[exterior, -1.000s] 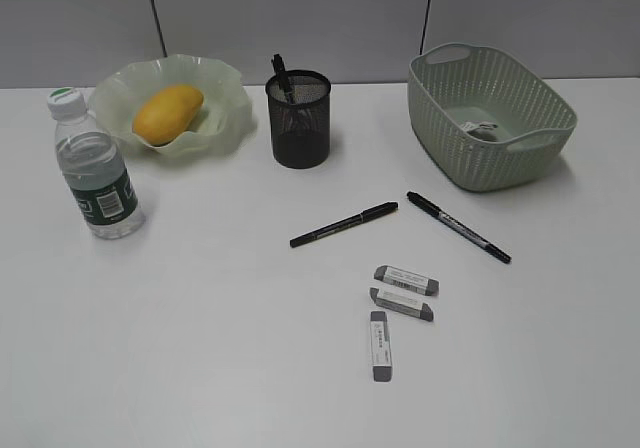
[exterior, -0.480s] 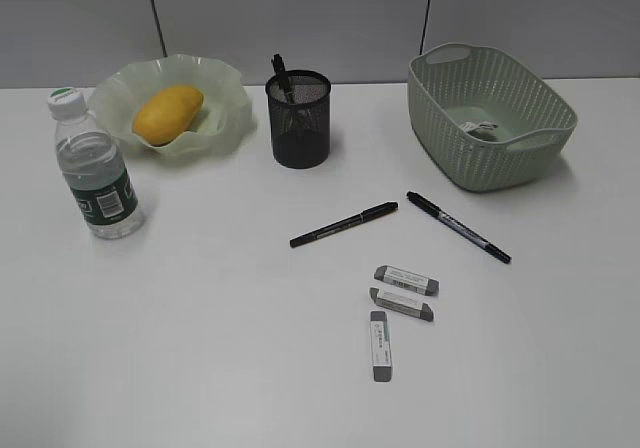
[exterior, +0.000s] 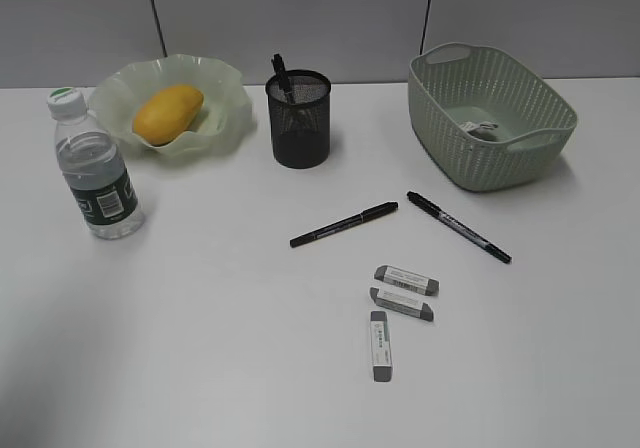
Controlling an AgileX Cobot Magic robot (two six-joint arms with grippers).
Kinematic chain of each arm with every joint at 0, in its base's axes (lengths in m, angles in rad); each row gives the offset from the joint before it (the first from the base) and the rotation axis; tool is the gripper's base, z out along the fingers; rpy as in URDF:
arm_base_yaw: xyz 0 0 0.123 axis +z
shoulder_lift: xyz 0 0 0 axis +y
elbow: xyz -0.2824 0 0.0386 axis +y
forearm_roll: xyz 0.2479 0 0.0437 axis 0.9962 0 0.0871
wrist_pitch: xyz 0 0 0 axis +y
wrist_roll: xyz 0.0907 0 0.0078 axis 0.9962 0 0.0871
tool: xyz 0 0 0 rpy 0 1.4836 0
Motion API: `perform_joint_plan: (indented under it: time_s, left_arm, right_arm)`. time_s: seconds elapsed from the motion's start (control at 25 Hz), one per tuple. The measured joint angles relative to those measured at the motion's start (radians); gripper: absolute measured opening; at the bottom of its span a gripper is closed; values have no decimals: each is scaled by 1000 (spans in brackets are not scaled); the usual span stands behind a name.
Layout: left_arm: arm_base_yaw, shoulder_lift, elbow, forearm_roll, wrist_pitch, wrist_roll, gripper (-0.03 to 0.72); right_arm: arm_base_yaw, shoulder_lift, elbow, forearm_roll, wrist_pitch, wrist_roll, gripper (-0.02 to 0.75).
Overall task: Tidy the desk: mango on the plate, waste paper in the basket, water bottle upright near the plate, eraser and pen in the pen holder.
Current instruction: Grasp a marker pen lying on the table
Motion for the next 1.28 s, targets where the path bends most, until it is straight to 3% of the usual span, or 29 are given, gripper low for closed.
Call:
perform_joint_plan:
  time_s: [0.12,0.32,0.52,0.64,0.96,1.12,1.28]
  left_arm:
    - [-65,139,-81,29,0,0,508]
    - [-268,407,-246,72,-19,0,508]
    - [-435,697,-497,67,-31,1,508]
    - [-495,850,-673,72,-32,12,508]
    - [-541,1126,-1000,60,-35,101,508]
    - [-542,1197,-1051,60,-60,124,508]
    - [-573,1239,-1056,36,-113,275,508]
  right_arm:
    - [0,0,0,0,0,0,593]
    - [0,0,0,1,0,0,593]
    - [0,0,0,1,-1,0,593]
    - [0,0,0,1,-1,0,593]
    - [0,0,0,1,-1,0,593]
    - [0,0,0,1,-1,0,593]
    - [0,0,0,1,-1,0,593]
